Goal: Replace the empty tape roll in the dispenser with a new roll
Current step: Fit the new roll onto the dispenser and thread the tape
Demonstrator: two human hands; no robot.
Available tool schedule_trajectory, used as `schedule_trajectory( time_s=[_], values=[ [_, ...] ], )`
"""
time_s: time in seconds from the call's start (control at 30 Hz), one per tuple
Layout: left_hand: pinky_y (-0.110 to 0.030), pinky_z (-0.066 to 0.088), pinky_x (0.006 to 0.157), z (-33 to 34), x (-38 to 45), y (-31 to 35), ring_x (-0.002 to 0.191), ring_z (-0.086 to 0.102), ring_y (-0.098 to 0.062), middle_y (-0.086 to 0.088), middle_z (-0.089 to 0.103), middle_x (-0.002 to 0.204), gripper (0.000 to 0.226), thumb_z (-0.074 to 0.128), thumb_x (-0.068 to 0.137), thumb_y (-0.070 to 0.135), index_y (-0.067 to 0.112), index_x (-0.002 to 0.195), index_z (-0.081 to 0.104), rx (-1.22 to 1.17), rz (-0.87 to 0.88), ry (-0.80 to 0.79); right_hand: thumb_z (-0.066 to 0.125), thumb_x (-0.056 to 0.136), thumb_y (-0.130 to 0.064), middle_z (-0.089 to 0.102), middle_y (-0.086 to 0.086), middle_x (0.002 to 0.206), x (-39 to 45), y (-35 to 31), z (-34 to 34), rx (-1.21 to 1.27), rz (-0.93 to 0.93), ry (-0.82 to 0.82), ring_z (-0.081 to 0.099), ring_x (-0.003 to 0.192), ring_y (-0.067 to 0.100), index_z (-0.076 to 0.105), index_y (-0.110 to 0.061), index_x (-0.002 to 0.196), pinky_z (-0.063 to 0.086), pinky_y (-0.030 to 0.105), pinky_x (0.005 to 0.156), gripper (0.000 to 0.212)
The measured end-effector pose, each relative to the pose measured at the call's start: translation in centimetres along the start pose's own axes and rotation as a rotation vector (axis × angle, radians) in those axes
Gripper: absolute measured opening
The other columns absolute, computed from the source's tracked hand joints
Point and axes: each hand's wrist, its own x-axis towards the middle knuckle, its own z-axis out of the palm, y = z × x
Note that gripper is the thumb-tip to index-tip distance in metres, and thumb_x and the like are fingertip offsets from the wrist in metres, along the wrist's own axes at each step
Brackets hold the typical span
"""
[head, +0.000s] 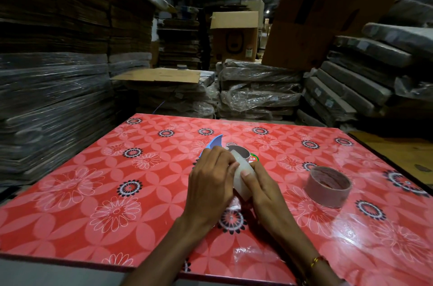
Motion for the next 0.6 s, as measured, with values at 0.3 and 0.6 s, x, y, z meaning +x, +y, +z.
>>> schedule_trajectory(
  time_s=[0.3, 0.6],
  values=[
    [-0.030, 0.044, 0.072, 0.1, 0.8, -0.1, 0.079, 0.054, -0.011, 0.011, 0.057, 0.082, 0.010, 0.060, 0.089, 0.020, 0.015, 0.080, 0.061, -0.277, -0.267, 0.003, 0.043, 0.102, -0.031, 0.071, -0.010, 0.102, 0.1, -0.4, -0.1, 0.002, 0.010, 0.014, 0.065, 0.092, 0.014, 0.060, -0.039, 0.112, 0.053, 0.047, 0.086, 0.021],
    [-0.041, 0.045, 0.071, 0.3, 0.5, 1.2, 0.082, 0.053, -0.024, -0.002, 0.059, 0.087, 0.012, 0.052, 0.093, 0.019, 0.015, 0.085, 0.059, 0.094, -0.025, 0.033, 0.040, 0.103, -0.038, 0.068, -0.007, 0.101, -0.1, 0.1, 0.1, -0.138, -0.056, 0.033, 0.063, 0.095, 0.019, 0.057, -0.034, 0.116, 0.050, 0.050, 0.085, 0.022]
  ],
)
